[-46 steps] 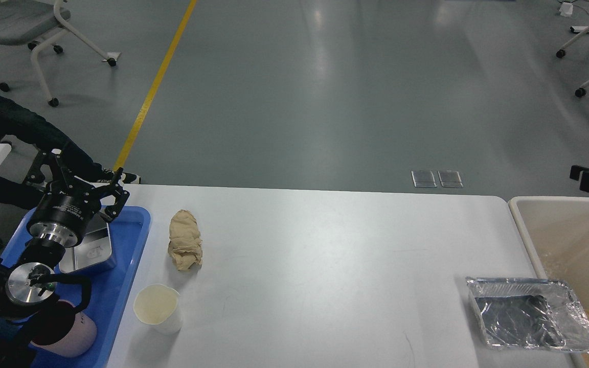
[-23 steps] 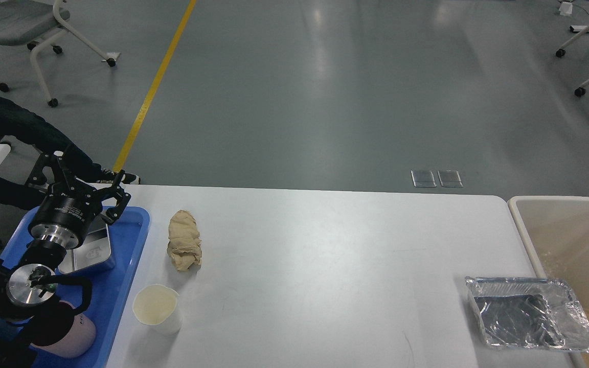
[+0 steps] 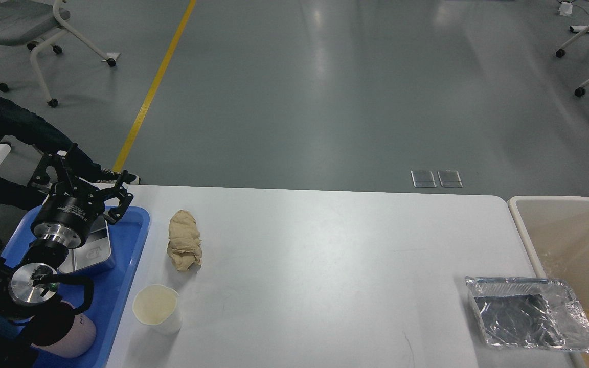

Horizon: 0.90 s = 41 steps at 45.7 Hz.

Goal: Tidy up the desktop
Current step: 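Lower the right gripper to the crumpled foil tray and grasp it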

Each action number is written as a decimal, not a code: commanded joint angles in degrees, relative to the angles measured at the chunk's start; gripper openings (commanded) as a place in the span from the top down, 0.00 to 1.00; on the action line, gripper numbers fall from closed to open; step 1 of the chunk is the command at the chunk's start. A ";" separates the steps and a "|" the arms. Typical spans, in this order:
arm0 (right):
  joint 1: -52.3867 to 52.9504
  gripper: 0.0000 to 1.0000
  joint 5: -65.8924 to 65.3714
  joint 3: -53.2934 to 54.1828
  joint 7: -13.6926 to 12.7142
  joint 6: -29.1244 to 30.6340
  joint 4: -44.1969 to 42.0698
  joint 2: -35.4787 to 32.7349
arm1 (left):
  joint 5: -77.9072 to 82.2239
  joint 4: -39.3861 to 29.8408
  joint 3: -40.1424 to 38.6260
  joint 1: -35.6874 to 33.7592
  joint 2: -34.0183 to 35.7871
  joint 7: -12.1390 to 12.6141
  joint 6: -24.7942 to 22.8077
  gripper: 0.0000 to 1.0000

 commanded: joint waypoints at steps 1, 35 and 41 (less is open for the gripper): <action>-0.33 0.00 3.28 0.09 0.66 0.21 -2.28 2.05 | 0.01 0.09 0.17 0.00 -0.09 0.04 0.02 0.04; -1.74 0.00 -4.28 -1.67 1.02 -2.77 -24.25 23.76 | 0.01 0.09 0.43 0.62 0.26 0.04 0.10 0.04; -1.57 0.00 -4.19 -4.47 1.02 -6.65 -27.15 25.17 | 0.01 0.09 0.52 0.71 0.18 0.04 0.19 0.04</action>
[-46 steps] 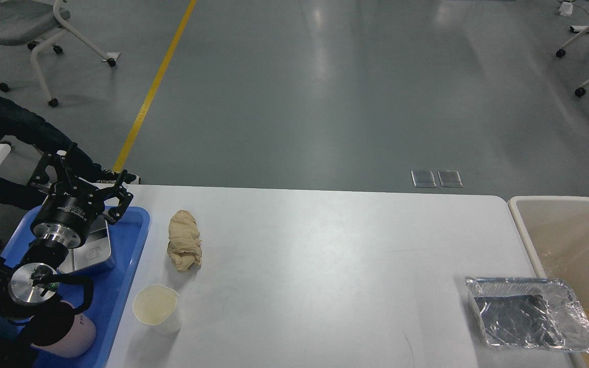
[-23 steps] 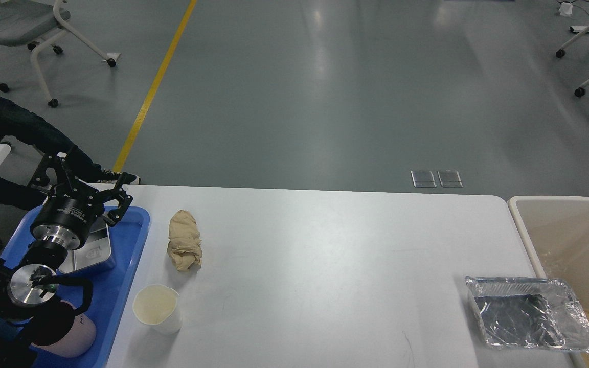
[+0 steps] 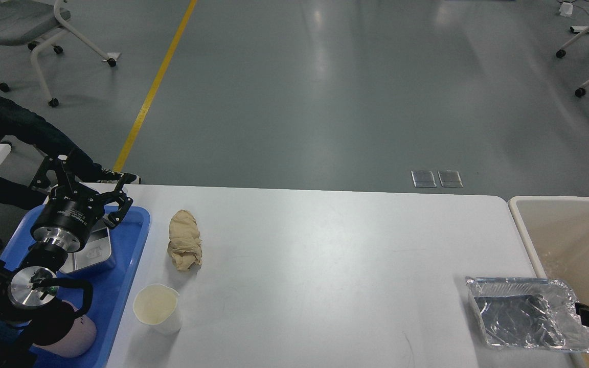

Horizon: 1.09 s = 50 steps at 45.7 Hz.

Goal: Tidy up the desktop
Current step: 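Lower the right gripper to the crumpled foil tray and grasp it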

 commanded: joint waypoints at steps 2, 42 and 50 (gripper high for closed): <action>0.41 0.00 0.27 -3.04 0.07 -2.83 -2.89 1.11 | -0.01 0.00 0.10 0.05 -0.11 0.05 0.25 0.04; 6.48 0.00 0.97 -7.79 8.60 -2.92 -19.23 13.50 | 0.08 0.00 0.18 1.19 0.07 0.14 0.86 0.04; 6.92 0.00 0.97 -8.49 10.18 -2.92 -21.70 15.34 | 0.08 -0.09 0.18 1.19 0.16 0.14 0.86 0.04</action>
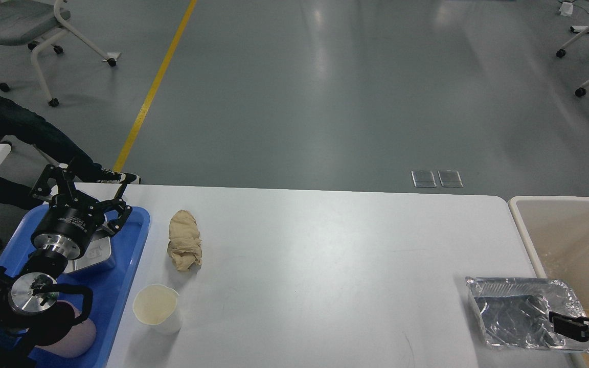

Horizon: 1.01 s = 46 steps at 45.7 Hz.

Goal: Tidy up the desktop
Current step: 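Lower the right gripper to the crumpled foil tray and grasp it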

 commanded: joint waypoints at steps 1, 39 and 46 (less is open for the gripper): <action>0.11 0.00 0.08 -0.30 0.66 0.00 -1.46 1.28 | 0.00 -0.09 0.02 0.00 0.04 -0.01 0.05 0.04; 2.22 0.55 0.17 -2.58 4.35 -0.18 -9.11 5.06 | 0.00 0.00 0.37 0.44 -0.05 -0.01 -0.03 0.04; 3.19 0.85 2.19 -3.55 4.52 1.05 -11.04 4.98 | 0.00 0.00 0.37 0.35 -0.05 -0.09 -0.12 0.04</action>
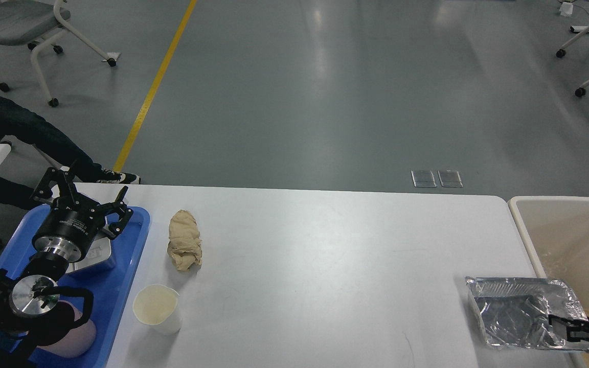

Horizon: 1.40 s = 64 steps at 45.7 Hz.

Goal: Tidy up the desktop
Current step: 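Lower the right gripper to the crumpled foil tray and grasp it, then lift the foil tray with the right gripper and carry it toward the table center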

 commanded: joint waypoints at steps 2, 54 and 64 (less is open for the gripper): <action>0.55 0.88 2.99 -1.54 0.06 1.02 -1.13 0.02 | 0.00 0.02 0.00 -0.07 -0.10 -0.02 -0.04 0.04; 8.99 1.00 19.60 -9.01 7.36 9.10 6.59 -11.74 | 0.00 0.02 0.09 -0.33 -0.19 0.16 -0.04 0.04; 14.87 1.00 24.18 -8.84 7.27 15.25 13.10 -19.48 | 0.00 -0.07 0.09 -0.42 0.16 0.24 -0.13 0.04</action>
